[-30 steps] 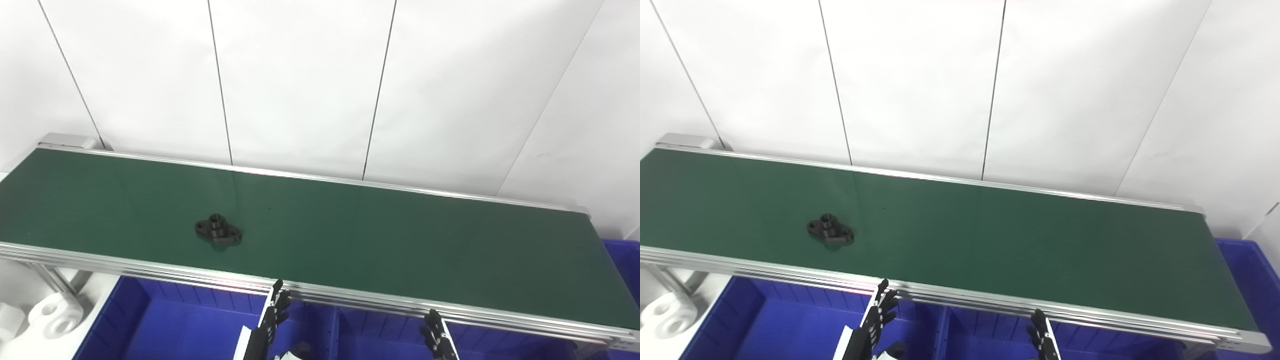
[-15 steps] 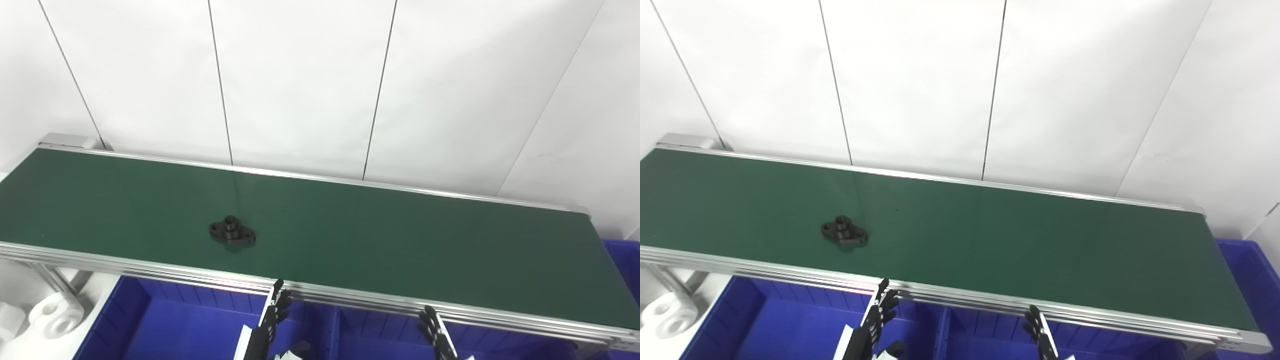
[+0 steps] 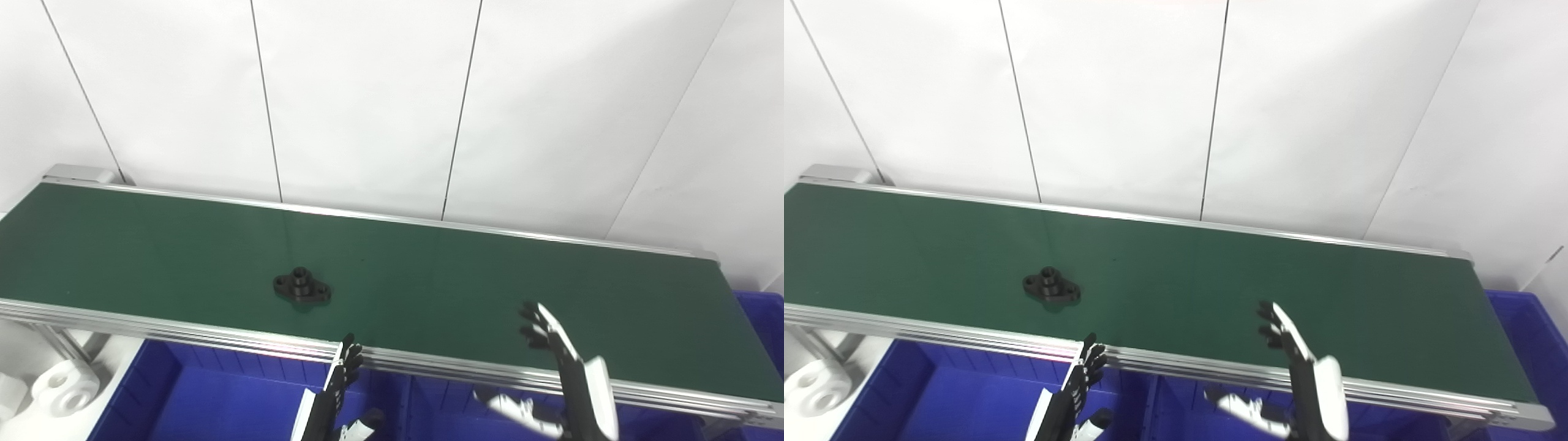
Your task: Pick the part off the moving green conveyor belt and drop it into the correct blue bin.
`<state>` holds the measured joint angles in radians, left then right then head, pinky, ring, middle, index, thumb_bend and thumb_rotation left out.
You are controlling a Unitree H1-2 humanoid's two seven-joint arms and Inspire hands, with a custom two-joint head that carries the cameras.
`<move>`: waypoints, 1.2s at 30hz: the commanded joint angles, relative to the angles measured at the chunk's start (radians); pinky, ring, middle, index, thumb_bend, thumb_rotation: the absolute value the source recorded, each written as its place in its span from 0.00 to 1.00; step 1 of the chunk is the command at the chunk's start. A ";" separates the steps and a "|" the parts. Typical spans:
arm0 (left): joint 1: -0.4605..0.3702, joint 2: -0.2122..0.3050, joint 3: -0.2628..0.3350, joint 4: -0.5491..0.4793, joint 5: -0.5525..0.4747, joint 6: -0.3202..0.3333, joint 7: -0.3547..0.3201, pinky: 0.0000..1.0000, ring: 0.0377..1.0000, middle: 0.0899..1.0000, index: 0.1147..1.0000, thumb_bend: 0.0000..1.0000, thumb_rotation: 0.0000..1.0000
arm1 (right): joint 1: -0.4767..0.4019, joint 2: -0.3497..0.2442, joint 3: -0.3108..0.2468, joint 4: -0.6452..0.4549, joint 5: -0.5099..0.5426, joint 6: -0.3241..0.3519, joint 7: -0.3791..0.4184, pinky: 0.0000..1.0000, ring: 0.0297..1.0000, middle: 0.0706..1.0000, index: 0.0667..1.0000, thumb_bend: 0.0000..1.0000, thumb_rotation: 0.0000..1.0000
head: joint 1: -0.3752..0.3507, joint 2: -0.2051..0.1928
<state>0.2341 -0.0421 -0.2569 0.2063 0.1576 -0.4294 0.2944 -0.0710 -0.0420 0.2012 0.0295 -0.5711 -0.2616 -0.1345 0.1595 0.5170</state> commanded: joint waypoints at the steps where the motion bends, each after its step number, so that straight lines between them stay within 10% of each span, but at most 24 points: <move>1: -0.015 -0.008 -0.001 -0.011 -0.001 -0.040 0.003 0.93 0.93 0.96 1.00 0.85 0.84 | -0.060 0.014 0.010 -0.037 -0.057 0.061 0.009 0.64 0.75 0.82 0.86 0.86 0.50 | -0.001 0.001; 15: -0.020 -0.017 -0.012 -0.002 -0.012 -0.040 -0.005 0.97 0.95 0.98 1.00 0.83 0.85 | -0.320 0.013 0.128 0.133 -0.297 0.199 -0.012 0.62 0.72 0.77 0.82 0.89 0.50 | -0.003 0.005; 36: -0.013 -0.026 -0.084 -0.017 0.018 -0.040 0.045 0.98 0.96 0.98 1.00 0.78 0.84 | -0.568 0.106 0.249 0.444 -0.329 0.290 -0.017 0.59 0.71 0.77 0.81 0.90 0.50 | 0.017 0.016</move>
<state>0.2242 -0.0577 -0.3293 0.2199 0.1609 -0.4300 0.3234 -0.5862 0.0394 0.4468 0.4811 -0.8983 0.0134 -0.1273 0.1749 0.5323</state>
